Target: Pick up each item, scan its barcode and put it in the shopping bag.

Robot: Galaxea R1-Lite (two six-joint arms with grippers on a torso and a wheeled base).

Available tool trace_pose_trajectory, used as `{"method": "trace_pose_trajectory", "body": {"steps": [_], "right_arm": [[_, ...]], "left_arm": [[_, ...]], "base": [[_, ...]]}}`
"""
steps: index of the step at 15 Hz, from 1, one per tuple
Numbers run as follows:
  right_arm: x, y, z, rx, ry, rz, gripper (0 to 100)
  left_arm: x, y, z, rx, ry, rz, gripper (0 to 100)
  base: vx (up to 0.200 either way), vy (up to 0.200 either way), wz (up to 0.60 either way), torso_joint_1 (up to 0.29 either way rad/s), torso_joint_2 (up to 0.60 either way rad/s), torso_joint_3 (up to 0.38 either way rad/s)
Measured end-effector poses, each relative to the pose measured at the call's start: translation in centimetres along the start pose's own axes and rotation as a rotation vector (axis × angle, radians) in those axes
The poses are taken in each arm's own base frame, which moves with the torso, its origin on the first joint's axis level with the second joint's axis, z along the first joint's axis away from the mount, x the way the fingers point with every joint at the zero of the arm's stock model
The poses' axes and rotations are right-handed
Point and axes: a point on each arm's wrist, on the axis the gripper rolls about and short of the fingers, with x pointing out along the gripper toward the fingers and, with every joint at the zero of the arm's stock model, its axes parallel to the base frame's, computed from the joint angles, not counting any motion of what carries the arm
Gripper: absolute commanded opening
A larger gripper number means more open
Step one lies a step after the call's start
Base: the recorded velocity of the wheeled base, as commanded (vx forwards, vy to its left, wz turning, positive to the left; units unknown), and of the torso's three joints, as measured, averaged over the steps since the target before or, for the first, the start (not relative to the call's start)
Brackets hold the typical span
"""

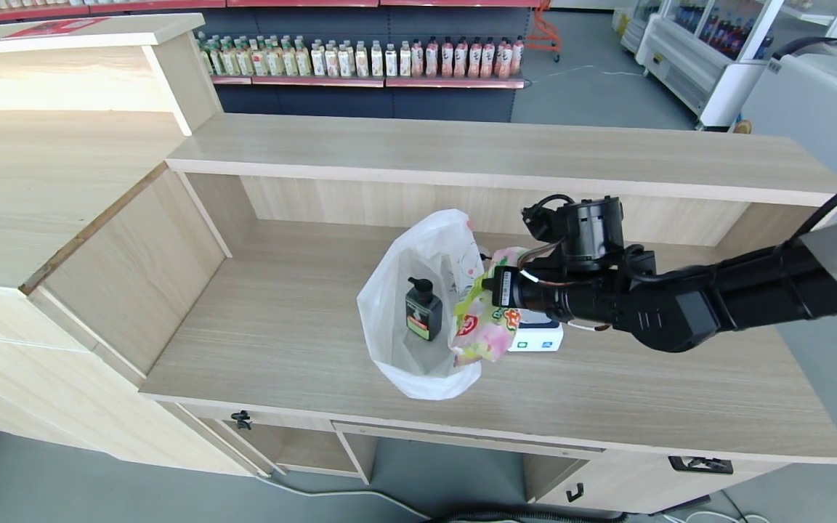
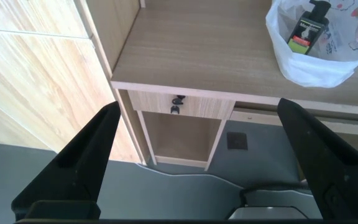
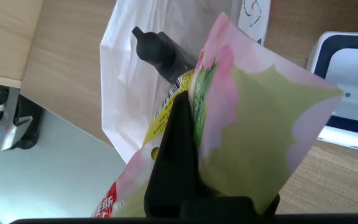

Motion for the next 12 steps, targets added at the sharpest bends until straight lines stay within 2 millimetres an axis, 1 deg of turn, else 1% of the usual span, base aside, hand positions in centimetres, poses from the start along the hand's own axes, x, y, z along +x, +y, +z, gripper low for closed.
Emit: {"method": "trace_pose_trajectory", "body": {"steps": [3,5,8,10,12], "right_arm": [[1.0,0.1,-1.1,-0.002,0.022,0.005,0],[1.4,0.1,-1.3,0.022,0.007,0.011,0],[1.5,0.2,-0.6,0.062,-0.036,0.050,0],[1.3,-0.6,0.0,0.068,-0.052,0.047,0],[1.1,-1.8,0.6,0.058,-0.072,0.023,0]], "left_arm": [[0.0,0.0,0.0,0.000,0.000,0.000,100],[0.0,0.0,0.0,0.000,0.000,0.000,100],[0.0,0.0,0.0,0.000,0.000,0.000,100],[0.0,0.0,0.0,0.000,0.000,0.000,100],[0.0,0.0,0.0,0.000,0.000,0.000,100]], "base": [[0.000,0.000,0.00,0.000,0.00,0.000],[0.000,0.000,0.00,0.000,0.00,0.000],[0.000,0.000,0.00,0.000,0.00,0.000],[0.000,0.000,0.00,0.000,0.00,0.000],[0.000,0.000,0.00,0.000,0.00,0.000]]}}
